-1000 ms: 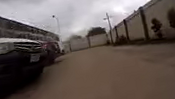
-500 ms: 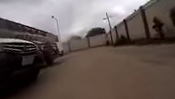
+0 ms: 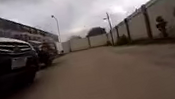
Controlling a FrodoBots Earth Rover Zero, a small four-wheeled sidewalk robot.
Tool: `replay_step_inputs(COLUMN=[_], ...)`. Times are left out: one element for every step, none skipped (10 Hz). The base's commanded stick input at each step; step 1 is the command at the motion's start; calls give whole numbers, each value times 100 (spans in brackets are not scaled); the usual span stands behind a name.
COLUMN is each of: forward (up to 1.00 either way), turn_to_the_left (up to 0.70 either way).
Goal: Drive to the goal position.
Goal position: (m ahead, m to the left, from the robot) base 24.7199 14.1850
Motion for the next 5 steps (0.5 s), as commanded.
replay_step_inputs(forward=[50, 50, 50, 50, 50], turn_to_the_left=[0, 0, 0, 0, 0])
